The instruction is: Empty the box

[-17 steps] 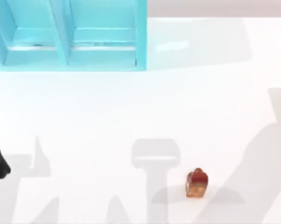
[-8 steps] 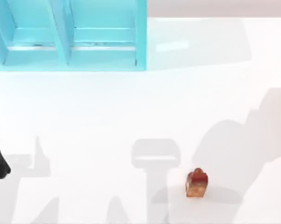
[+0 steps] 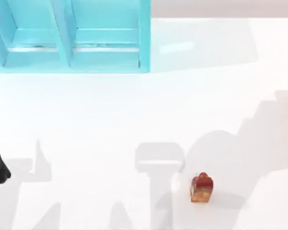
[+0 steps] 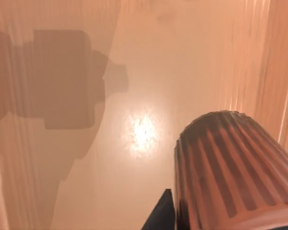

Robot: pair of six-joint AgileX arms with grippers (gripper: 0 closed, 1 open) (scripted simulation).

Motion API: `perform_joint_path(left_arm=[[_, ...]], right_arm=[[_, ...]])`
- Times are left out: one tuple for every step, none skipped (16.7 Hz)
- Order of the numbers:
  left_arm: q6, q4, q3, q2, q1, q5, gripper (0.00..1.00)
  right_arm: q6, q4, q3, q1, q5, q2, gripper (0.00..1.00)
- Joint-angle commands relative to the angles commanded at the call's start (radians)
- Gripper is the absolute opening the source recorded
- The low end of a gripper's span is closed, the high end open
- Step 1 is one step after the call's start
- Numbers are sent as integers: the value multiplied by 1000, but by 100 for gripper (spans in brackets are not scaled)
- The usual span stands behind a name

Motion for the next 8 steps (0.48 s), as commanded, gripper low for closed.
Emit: perform_joint_path(left_arm=[[0,0,0,0,0,0,100],[0,0,0,0,0,0,100],[0,0,0,0,0,0,100],[0,0,0,0,0,0,100],[0,0,0,0,0,0,100],[0,0,0,0,0,0,100],[0,0,0,0,0,0,100],[0,0,0,0,0,0,100]], right_arm=[[0,0,0,0,0,0,0],[2,2,-3,5,0,6,0],[4,3,-1,7,0,8,0],[14,7,7,19,0,17,0],[35,15,21,41,1,33,0],[67,25,40,74,2,54,0],[108,33,59,117,3,78,0],[160,37,74,171,3,102,0]])
